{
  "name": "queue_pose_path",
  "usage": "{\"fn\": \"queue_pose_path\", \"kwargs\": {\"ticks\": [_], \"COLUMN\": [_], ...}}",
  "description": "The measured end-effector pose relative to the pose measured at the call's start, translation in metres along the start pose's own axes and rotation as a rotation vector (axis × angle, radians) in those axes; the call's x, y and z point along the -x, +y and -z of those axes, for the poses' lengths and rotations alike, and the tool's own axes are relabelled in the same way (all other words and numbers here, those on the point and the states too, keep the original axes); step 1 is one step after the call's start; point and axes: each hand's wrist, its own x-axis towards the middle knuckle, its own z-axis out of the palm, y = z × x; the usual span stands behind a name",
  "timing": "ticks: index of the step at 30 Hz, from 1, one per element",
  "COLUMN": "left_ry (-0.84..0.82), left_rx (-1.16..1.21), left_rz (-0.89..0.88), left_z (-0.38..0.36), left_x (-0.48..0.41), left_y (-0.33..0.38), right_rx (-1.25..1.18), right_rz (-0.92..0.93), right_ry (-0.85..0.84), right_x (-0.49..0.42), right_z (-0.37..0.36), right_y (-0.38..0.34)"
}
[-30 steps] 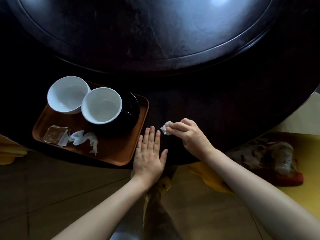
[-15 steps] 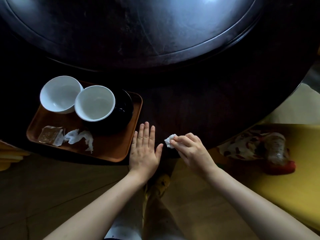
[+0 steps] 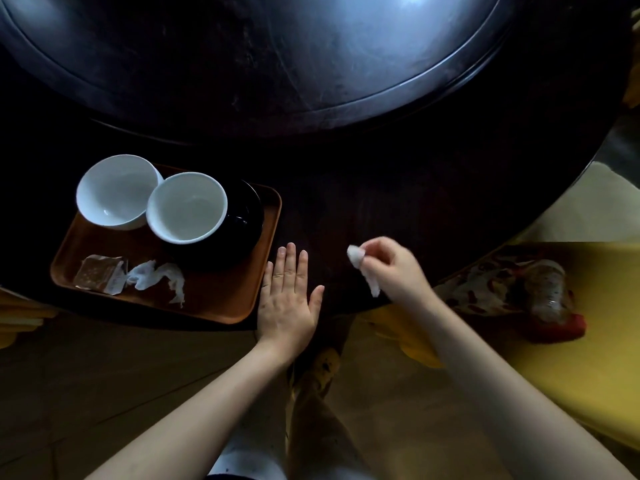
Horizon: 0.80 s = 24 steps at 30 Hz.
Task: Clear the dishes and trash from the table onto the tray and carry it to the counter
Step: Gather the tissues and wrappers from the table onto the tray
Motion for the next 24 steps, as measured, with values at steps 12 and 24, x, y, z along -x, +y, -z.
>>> {"fn": "queue_pose_path", "kwargs": {"ticks": [12,24], "left_ry": [-0.032,-0.036], "left_rx": [-0.002,-0.010], "left_rz": [0.002,-0.015], "left_z": [0.003,0.004], "left_x": [0.000,0.001], "left_y": [0.001,0.000], "right_rx": [0.332,0.604], "right_rz": [0.105,0.623], "right_ry": [0.082,0.195], "right_x": [-0.052,-0.036], "right_z": [-0.006,-0.019], "right_y": [-0.018,0.017]}}
